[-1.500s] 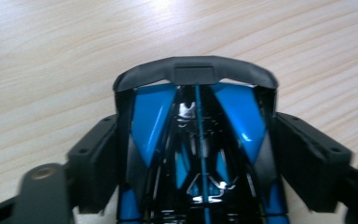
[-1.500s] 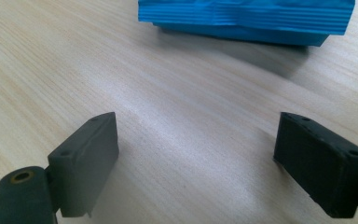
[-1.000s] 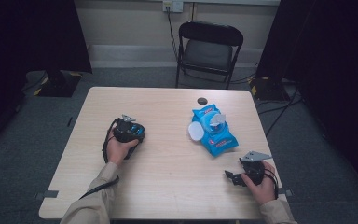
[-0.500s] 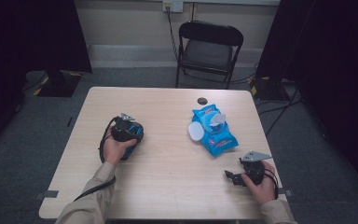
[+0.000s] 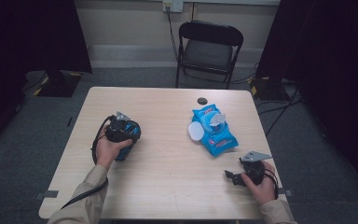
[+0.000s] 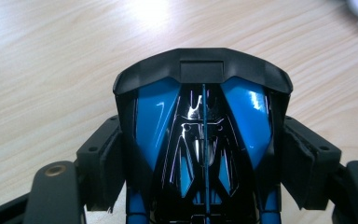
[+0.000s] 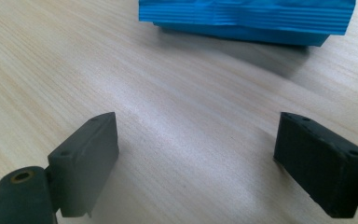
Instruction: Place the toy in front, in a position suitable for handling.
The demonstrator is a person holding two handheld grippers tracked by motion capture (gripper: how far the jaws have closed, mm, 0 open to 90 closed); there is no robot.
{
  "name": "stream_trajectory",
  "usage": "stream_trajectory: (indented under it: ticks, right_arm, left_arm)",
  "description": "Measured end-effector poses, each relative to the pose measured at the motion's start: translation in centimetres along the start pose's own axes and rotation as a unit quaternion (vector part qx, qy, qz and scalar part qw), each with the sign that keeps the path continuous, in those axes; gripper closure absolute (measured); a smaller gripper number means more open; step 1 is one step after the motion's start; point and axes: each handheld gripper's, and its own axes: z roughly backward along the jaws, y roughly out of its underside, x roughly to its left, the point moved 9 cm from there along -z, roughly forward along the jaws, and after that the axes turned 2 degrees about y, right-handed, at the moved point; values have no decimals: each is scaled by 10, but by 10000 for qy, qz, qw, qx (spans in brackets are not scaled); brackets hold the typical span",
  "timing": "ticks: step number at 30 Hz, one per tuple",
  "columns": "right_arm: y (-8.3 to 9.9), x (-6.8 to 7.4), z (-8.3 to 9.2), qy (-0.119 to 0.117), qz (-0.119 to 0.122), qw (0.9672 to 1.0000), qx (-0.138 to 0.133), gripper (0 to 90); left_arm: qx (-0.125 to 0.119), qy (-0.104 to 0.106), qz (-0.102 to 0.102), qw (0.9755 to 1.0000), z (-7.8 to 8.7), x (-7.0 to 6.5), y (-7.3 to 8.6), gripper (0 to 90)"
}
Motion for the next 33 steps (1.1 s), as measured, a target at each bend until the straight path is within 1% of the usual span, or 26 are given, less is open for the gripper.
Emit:
stream_trajectory:
  ticks: [3, 4, 5, 6, 8, 9, 11, 12, 13, 14, 15, 16, 17, 18, 19, 21, 22, 24, 27, 28, 29, 30, 31, 32, 33]
  right_arm:
    - [0, 0, 0, -3, 2, 10000, 0, 129]
    - [0, 0, 0, -3, 1, 10000, 0, 129]
    - [0, 0, 0, -3, 2, 10000, 0, 129]
    - [0, 0, 0, -3, 2, 10000, 0, 129]
    - [0, 0, 0, -3, 3, 10000, 0, 129]
    - [0, 0, 0, -4, 3, 10000, 1, 129]
    - [0, 0, 0, -4, 3, 10000, 0, 129]
    - [0, 0, 0, -4, 4, 10000, 0, 129]
    - [0, 0, 0, -4, 3, 10000, 1, 129]
    - [0, 0, 0, -4, 2, 10000, 0, 129]
    - [0, 0, 0, -4, 2, 10000, 1, 129]
    - [0, 0, 0, -3, 2, 10000, 0, 129]
    - [0, 0, 0, -4, 3, 10000, 0, 129]
    - [0, 0, 0, -3, 2, 10000, 1, 129]
    - [0, 0, 0, -3, 2, 10000, 1, 129]
    - [0, 0, 0, -4, 2, 10000, 1, 129]
    - [0, 0, 0, -3, 3, 10000, 1, 129]
    - [0, 0, 0, -3, 2, 10000, 1, 129]
    - [0, 0, 0, -3, 2, 10000, 1, 129]
    - [0, 0, 0, -3, 2, 10000, 1, 129]
    - [0, 0, 0, -3, 3, 10000, 1, 129]
    - [0, 0, 0, -3, 3, 10000, 0, 129]
    - [0, 0, 0, -3, 2, 10000, 0, 129]
    - [0, 0, 0, -3, 2, 10000, 0, 129]
    - [0, 0, 0, -3, 1, 10000, 0, 129]
  left_arm:
    - [-28, 70, -69, 9999, 6, -6, -3, 256]
    - [-44, 163, -118, 9998, 11, -12, -5, 256]
    - [-43, 210, -171, 9996, 12, -17, -6, 256]
    - [-43, 210, -171, 9996, 12, -17, -6, 256]
    - [-43, 299, -310, 9991, 16, -28, -7, 256]
    - [-31, 385, -370, 9986, 18, -35, -7, 256]
    - [-72, 494, -422, 9979, 19, -46, -8, 256]
    - [-41, 569, -517, 9970, 20, -54, -8, 256]
    - [-28, 616, -558, 9965, 20, -60, -7, 255]
    - [1, 714, -657, 9953, 20, -70, -6, 256]
    - [26, 762, -713, 9945, 20, -75, -5, 255]
    - [26, 844, -766, 9935, 19, -84, -4, 256]
    - [41, 904, -826, 9925, 18, -91, -3, 256]
    - [73, 919, -927, 9914, 17, -96, -1, 255]
    - [83, 941, -949, 9910, 16, -101, 1, 256]
    - [190, 1102, -993, 9887, 12, -114, 7, 255]
    - [219, 1131, -1045, 9878, 10, -118, 10, 255]
    - [342, 1183, -1100, 9863, 4, -126, 18, 255]
    - [405, 1202, -1141, 9853, -1, -129, 23, 255]
    - [403, 1198, -1134, 9855, -2, -131, 25, 255]
    - [435, 1197, -1158, 9851, -2, -131, 25, 255]
    - [440, 1220, -1109, 9853, -3, -133, 27, 255]
    - [423, 1201, -1120, 9855, -5, -134, 27, 255]
    - [472, 1201, -1148, 9850, -6, -134, 29, 255]
    - [467, 1204, -1148, 9850, -7, -135, 30, 255]
